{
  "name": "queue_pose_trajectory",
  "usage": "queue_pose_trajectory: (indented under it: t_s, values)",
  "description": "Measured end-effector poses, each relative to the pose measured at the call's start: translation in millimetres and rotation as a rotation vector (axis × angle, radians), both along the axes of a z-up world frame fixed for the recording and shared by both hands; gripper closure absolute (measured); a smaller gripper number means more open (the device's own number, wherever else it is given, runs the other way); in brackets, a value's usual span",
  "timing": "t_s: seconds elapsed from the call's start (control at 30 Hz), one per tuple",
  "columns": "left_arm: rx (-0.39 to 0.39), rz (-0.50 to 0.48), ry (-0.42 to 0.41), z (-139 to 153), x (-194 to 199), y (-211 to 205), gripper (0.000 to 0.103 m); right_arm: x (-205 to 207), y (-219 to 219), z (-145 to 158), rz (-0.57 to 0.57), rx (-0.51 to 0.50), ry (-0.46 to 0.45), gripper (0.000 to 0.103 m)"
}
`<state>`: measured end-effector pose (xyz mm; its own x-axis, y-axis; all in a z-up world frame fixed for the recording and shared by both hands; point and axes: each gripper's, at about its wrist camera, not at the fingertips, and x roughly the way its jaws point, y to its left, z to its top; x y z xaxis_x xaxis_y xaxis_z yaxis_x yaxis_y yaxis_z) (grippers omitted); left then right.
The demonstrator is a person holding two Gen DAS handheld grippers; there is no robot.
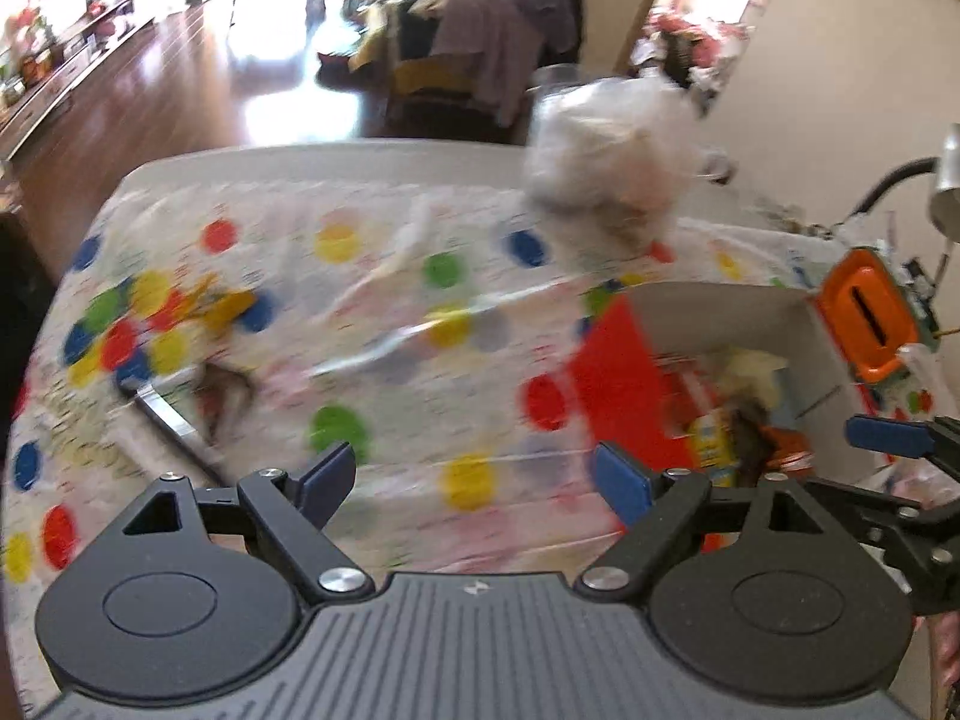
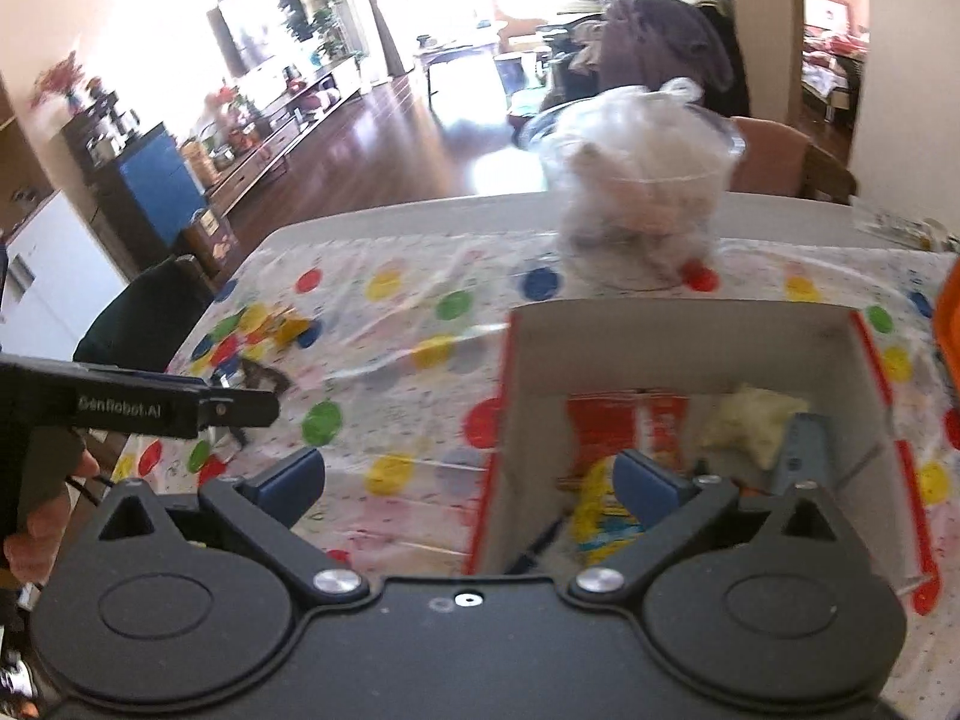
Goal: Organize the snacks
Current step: 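Withdraw both tools from the box toward the remaining snacks, then grasp the silver bar with the left tool while the right tool grasps the dark round candy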
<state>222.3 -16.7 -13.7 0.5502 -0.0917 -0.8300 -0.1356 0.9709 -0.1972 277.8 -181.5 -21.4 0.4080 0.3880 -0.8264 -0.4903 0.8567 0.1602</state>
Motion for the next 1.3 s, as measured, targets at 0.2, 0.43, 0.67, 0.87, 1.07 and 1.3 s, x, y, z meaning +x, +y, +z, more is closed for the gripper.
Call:
queue_pose_trajectory:
  t_s: [0.2,0.43,0.67,0.87,1.07,1.3]
  values:
    - [-0.013,0.074,0.035,-13,-18,66,0.016,-12,52,-16,0.046,-0.02,0.01,0.0]
    - [0.025,0.197,0.071,-28,-19,137,0.016,-20,114,-43,0.118,-0.023,0.066,0.0]
    - [-0.001,0.227,0.17,-59,4,182,0.016,-38,180,-70,0.253,-0.069,0.098,0.002]
    - [-0.006,0.234,0.209,-84,19,196,0.016,-56,223,-98,0.361,-0.138,0.115,0.006]
    - [-0.057,0.275,0.262,-104,37,206,0.017,-69,250,-128,0.443,-0.215,0.154,0.018]
    - [-0.069,0.316,0.312,-120,54,208,0.03,-71,268,-154,0.467,-0.281,0.196,0.03]
